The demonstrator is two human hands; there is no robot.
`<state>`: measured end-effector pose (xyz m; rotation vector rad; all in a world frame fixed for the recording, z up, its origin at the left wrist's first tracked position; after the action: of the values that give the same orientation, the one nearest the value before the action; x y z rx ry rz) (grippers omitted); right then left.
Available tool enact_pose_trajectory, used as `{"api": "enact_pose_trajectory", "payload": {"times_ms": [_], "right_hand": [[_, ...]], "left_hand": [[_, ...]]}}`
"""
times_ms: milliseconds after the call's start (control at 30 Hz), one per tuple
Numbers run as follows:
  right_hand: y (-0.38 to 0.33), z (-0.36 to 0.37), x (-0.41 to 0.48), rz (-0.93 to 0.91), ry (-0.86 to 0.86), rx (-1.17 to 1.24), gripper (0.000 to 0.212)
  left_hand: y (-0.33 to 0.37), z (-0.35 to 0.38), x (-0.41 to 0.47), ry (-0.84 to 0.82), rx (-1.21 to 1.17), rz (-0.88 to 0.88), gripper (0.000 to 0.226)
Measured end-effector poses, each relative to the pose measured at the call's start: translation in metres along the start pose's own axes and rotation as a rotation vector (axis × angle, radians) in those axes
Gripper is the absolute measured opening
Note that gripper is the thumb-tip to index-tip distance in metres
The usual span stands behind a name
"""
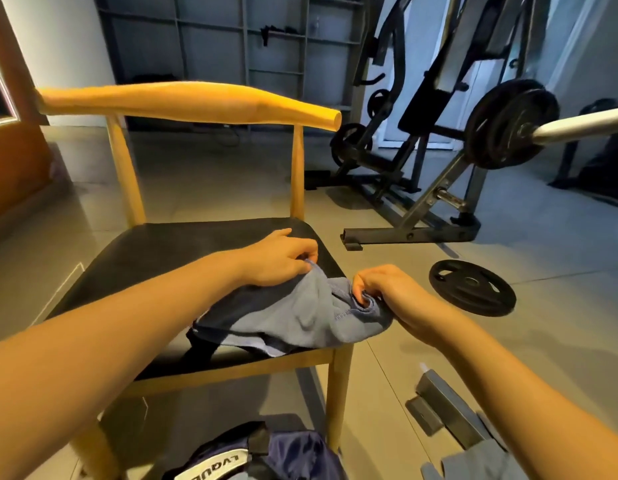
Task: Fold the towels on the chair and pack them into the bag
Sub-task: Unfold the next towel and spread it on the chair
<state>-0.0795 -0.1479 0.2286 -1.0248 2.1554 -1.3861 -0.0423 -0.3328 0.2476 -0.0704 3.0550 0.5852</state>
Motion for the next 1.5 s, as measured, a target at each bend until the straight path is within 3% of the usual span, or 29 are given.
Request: {"api": "enact_pose_trajectory", "payload": {"times_ms": [167,233,400,500,667,733,900,967,1033,1100,1167,1300,1367,1500], "right_hand": [[0.029,-0.011,0.015,0.191,0.308,0.147,0.032],[0.03,-0.006,0.019,0.245,0.342,0.105,0.041],[0.012,0.016,0.028,0.203,0.092,-0.201,0.048],[0.011,0.033,0.036,0.178,-0.025,-0.356,0.034],[-0.002,0.035,0.04,0.045,-0.07,-0.167,0.025],[-0.012,0.029,0.039,-0.007,-0.064,-0.03,0.02],[-0.047,0.02,0.033,-0.158,-0.07,0.41,0.022],[-0.063,0.018,0.031,-0.243,-0.138,0.617,0.018],[-0.074,0.02,0.03,-0.27,-0.22,0.582,0.012],[-0.077,0.026,0.029,-0.244,-0.296,0.397,0.01],[-0.082,0.031,0.026,-0.243,-0.361,0.346,0.01],[-0.095,0.038,0.02,-0.23,-0.427,0.498,0.011],[-0.1,0.042,0.019,-0.253,-0.472,0.56,0.004],[-0.1,0.049,0.017,-0.297,-0.483,0.6,0.03]], "left_hand": [[0.003,0.008,-0.031,0.062,0.101,0.077,0.015],[0.007,0.01,-0.046,0.099,0.075,0.101,0.016],[0.004,0.023,-0.067,0.134,0.012,0.073,0.009],[-0.004,0.037,-0.076,0.195,-0.03,0.049,0.008],[-0.01,0.033,-0.096,0.225,-0.145,0.028,0.007],[-0.007,0.029,-0.106,0.148,-0.275,0.021,0.007],[0.006,0.025,-0.139,-0.41,-0.625,0.009,0.005],[0.007,0.016,-0.15,-0.512,-0.704,0.008,0.006],[0.006,0.004,-0.152,-0.422,-0.668,0.013,0.004],[0.0,-0.012,-0.148,-0.185,-0.561,-0.001,0.007],[-0.007,-0.025,-0.147,-0.007,-0.609,-0.017,0.01],[-0.01,-0.033,-0.154,-0.02,-0.826,-0.022,0.015],[-0.01,-0.036,-0.155,0.069,-0.745,-0.007,0.011],[0.001,-0.037,-0.156,0.244,-0.584,0.09,0.005]]}}
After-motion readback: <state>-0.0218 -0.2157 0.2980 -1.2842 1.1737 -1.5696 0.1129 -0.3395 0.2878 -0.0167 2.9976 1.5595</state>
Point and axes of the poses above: each hand's wrist, its own x-axis towards the middle knuckle, its own z-axis out of the palm, y = z × x, the point moved 6 cm from there along x, towards the middle knuckle, and after that the axes turned 9 degrees about -z, right-handed, at the moved point
